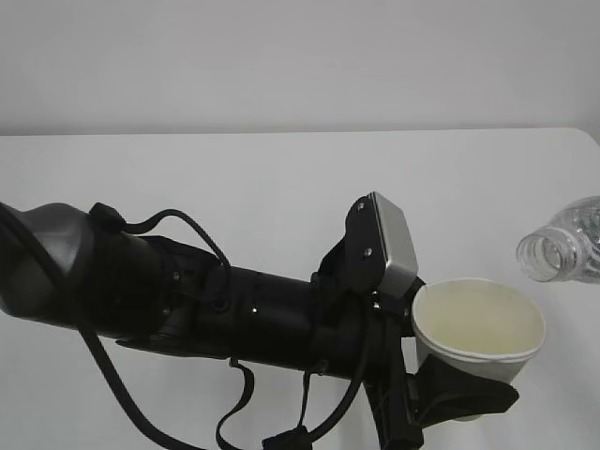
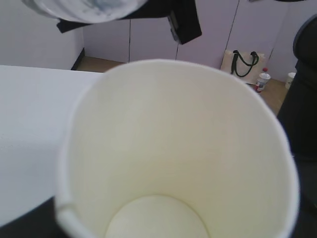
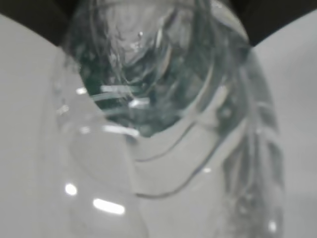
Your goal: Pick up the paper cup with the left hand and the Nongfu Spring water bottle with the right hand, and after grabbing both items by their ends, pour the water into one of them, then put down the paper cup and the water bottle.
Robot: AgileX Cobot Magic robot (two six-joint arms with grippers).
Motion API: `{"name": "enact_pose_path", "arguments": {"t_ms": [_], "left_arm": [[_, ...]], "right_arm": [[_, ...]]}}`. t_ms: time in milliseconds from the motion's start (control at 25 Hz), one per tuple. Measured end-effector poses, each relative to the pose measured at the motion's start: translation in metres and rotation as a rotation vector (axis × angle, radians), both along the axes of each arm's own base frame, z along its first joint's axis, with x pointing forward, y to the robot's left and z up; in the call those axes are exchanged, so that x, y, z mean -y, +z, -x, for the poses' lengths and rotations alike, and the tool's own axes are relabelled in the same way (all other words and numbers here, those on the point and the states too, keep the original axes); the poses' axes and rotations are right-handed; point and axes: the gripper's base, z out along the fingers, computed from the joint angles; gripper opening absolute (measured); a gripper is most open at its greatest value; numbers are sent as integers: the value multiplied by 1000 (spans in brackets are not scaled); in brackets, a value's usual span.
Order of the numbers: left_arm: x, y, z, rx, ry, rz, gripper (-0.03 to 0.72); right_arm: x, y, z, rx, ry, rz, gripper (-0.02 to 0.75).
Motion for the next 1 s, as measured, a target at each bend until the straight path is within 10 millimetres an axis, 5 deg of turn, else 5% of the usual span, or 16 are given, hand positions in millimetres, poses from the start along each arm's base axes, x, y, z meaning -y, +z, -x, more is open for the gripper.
{"name": "enact_pose_path", "arguments": {"t_ms": [1000], "left_arm": [[0,2,2,-5,-22,27,464]], "right_arm": [[1,-1,0,8,32,89,419]]}}
